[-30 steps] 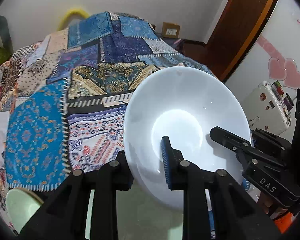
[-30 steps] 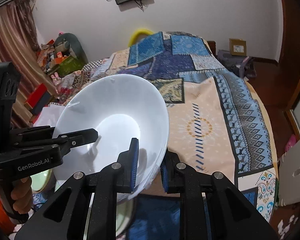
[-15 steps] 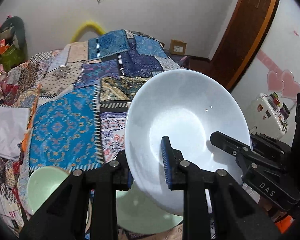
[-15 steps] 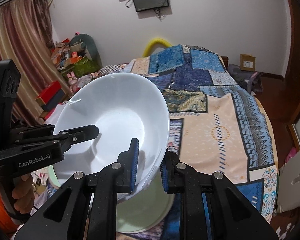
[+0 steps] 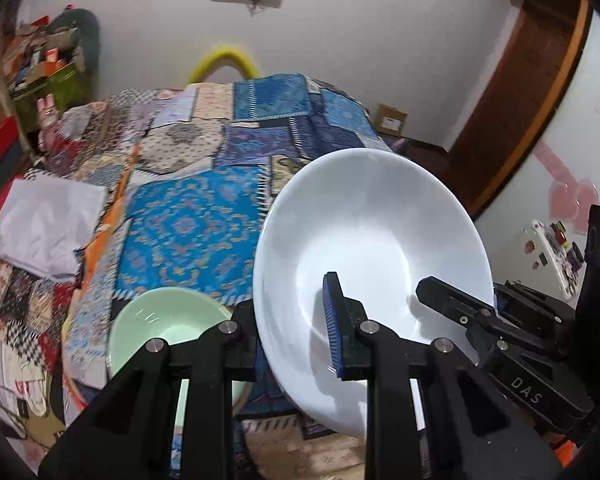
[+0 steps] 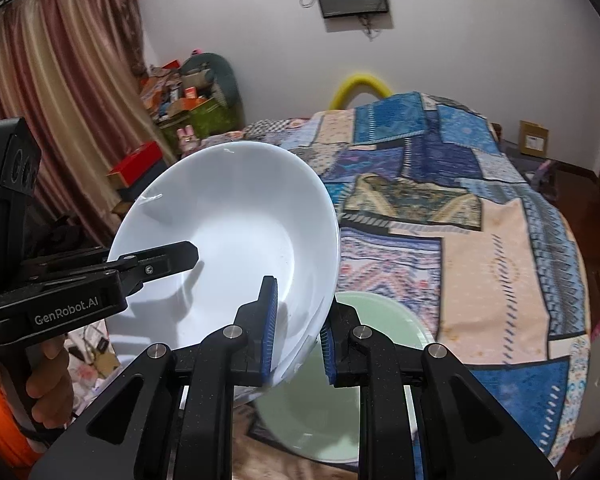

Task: Organize plates and bowls
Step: 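Lift the white bowl with both grippers and carry it over the green bowl, then lower the white bowl into the mint green bowl with both grippers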

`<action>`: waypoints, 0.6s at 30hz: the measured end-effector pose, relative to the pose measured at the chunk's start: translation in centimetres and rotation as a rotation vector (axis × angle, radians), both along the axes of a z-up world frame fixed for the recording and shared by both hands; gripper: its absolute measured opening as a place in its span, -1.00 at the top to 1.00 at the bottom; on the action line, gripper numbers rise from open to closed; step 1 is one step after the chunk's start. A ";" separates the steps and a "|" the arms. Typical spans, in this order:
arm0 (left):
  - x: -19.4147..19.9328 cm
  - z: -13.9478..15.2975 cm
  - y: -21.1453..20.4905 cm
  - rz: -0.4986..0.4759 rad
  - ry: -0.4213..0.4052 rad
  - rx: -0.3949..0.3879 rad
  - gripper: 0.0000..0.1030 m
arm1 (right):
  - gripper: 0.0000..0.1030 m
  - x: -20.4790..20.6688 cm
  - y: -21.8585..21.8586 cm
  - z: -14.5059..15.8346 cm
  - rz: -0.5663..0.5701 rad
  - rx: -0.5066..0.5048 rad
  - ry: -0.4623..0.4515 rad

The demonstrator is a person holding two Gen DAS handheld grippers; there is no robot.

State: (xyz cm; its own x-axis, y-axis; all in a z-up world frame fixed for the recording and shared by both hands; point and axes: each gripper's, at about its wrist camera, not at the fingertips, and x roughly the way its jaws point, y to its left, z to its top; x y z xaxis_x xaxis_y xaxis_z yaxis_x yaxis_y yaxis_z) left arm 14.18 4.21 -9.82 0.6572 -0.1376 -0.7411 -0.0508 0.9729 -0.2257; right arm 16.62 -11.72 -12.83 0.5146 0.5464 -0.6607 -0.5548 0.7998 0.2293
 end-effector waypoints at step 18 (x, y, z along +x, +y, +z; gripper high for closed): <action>-5.6 -1.9 8.3 0.151 0.019 -0.003 0.54 | 0.65 -1.6 7.3 -1.9 0.141 0.020 0.056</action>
State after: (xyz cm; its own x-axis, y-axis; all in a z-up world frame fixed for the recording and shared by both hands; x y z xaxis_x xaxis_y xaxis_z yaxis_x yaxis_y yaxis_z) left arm 8.61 12.50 -11.72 0.6561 -0.0409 -0.7535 -0.2006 0.9532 -0.2264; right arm 14.97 -4.42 -14.68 0.3946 0.6240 -0.6745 -0.6472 0.7098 0.2781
